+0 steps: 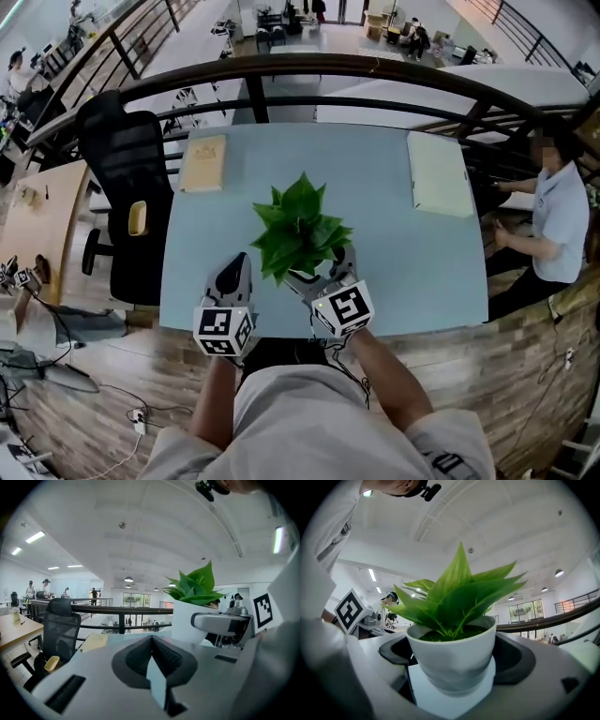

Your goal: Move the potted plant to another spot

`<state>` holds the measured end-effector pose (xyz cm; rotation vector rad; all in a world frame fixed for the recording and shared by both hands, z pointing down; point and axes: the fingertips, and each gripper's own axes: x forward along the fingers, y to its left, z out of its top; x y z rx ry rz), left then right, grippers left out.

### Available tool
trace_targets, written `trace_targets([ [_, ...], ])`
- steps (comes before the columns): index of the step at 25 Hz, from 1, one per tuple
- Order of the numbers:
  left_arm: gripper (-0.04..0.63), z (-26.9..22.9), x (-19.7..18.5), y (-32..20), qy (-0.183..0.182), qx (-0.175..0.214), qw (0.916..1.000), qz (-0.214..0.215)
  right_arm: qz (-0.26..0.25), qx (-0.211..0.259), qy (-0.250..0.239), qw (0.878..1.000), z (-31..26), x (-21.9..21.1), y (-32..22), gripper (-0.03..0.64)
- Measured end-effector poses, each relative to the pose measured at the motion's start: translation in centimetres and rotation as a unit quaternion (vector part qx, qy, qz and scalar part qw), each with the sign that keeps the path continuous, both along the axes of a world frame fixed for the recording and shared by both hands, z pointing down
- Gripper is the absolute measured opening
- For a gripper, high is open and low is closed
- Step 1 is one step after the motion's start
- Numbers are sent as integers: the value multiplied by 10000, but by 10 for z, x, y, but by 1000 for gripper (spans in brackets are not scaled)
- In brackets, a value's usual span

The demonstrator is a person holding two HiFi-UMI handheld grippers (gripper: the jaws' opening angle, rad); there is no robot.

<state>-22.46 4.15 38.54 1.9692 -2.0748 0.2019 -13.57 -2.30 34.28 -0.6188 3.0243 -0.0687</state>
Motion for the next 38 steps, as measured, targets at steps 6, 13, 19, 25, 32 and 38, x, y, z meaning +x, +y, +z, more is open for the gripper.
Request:
trace_targets([
  [6,11,-25,-1,-1,-90,219,9991,356,210,50,9,9998,-14,3,5,517],
  [13,11,-29,-10,3,-59,269,9958,872,656,-12,64,9978,-13,-3,9,517],
  [19,11,-22,-7,-10,43,286,9884,1488,1048,55,158,9944,-10,-5,14,517],
  [25,11,-13,16,-23,195,253,9773,2093,1648,11,146,9862,-10,18,18,517],
  [32,11,7,59,-51,281,232,9618,2715,2305,6,158,9729,2,64,2,517],
  [38,11,14,128,-64,282,112,9373,3473,2997,-34,173,9539,4,127,-3,517],
])
